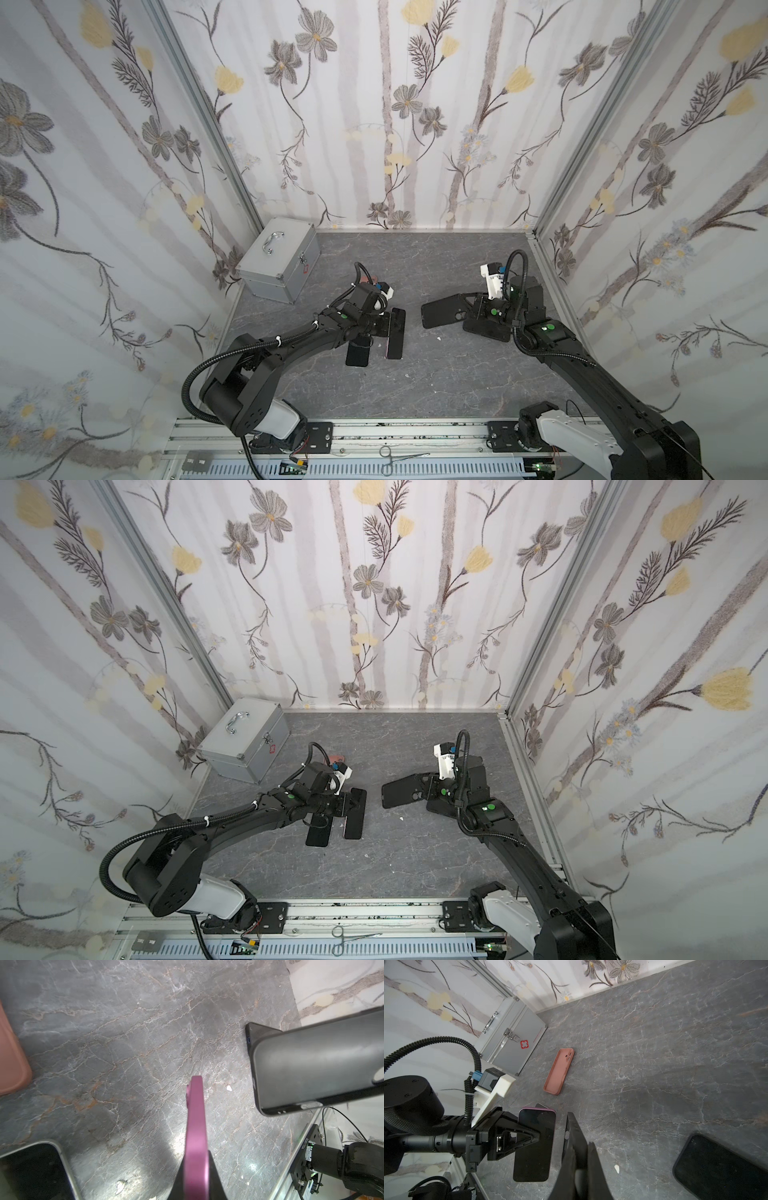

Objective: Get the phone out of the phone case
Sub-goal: 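Lower the purple-edged phone onto the table with the left gripper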

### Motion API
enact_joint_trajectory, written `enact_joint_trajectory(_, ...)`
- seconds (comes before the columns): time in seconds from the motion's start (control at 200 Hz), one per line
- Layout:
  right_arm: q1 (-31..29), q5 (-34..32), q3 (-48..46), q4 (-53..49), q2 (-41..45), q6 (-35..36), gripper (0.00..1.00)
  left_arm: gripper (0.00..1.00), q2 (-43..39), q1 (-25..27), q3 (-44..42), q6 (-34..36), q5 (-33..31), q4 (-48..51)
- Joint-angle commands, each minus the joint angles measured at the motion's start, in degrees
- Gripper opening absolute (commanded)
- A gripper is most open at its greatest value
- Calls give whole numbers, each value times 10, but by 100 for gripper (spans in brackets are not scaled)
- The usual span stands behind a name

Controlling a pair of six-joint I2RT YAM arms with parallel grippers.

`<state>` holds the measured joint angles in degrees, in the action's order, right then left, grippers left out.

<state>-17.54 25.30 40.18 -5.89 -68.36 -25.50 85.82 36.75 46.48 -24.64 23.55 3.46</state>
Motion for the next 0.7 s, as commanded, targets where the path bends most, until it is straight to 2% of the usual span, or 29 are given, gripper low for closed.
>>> enact_joint_trajectory(0.0, 0, 36, -7, 6, -11, -12, 0, 0, 15, -3, 8, -16, -2, -26)
enact_joint_trajectory(0.125, 0, 59, -21, 16, -23, -16, 0, 0, 37, -9, 9, -21, 13, -25)
enact_joint_trajectory(0.694, -4, 45, -59, 82, -63, -61, 0, 0, 99, -30, 21, -47, 60, -26)
